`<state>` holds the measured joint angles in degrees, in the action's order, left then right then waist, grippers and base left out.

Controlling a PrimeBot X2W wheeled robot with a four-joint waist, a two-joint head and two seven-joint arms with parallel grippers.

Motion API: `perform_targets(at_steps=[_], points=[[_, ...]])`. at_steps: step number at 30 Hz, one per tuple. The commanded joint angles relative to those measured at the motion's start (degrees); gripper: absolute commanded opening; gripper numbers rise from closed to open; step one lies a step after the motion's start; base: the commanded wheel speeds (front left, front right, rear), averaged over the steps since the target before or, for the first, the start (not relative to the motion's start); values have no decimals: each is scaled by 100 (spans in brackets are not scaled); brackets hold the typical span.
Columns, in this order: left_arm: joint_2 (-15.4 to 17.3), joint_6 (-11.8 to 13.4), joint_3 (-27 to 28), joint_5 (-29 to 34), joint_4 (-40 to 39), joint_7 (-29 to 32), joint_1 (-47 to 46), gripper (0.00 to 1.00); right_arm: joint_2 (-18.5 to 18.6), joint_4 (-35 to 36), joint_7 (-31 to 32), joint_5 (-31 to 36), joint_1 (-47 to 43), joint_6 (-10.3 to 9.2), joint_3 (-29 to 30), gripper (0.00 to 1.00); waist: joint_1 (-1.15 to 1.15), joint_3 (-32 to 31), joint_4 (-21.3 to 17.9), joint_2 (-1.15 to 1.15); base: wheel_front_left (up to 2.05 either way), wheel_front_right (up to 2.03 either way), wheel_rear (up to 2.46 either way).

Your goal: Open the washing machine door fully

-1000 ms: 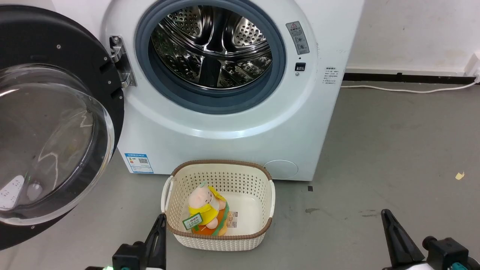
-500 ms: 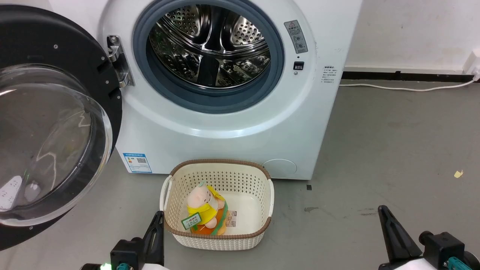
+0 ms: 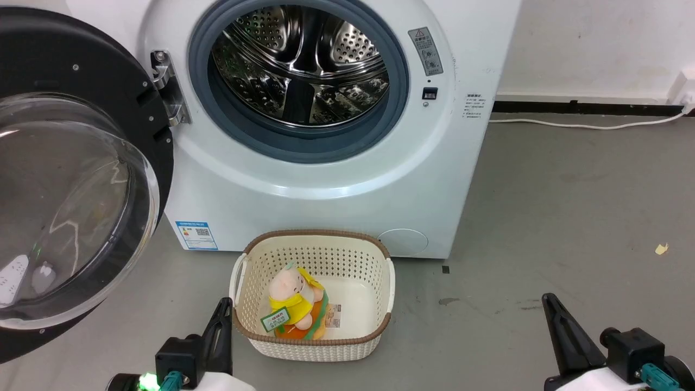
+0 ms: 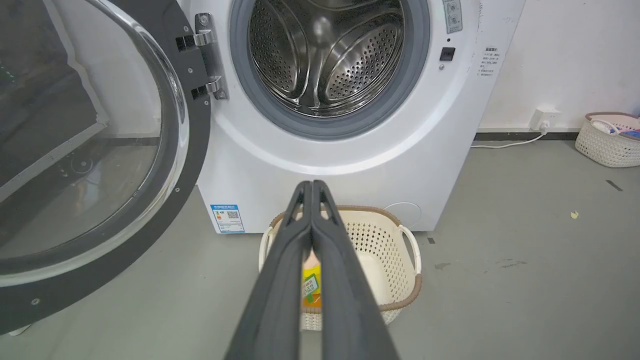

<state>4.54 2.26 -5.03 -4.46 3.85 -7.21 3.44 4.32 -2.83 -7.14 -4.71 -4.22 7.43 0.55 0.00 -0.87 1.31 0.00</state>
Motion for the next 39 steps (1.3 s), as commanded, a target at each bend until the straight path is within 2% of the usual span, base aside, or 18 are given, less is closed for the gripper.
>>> perform_targets(at_steps=[1,39], points=[[-16,-36,25,64,-48,46,-80,0,-32,57,32,48,99,3,-12,0,0,3,-4,0,0,0,0],[-112,-157,330,307,-263,477,-249,0,-104,201,467,318,305,5,-40,0,0,57,-85,0,0,0,0]])
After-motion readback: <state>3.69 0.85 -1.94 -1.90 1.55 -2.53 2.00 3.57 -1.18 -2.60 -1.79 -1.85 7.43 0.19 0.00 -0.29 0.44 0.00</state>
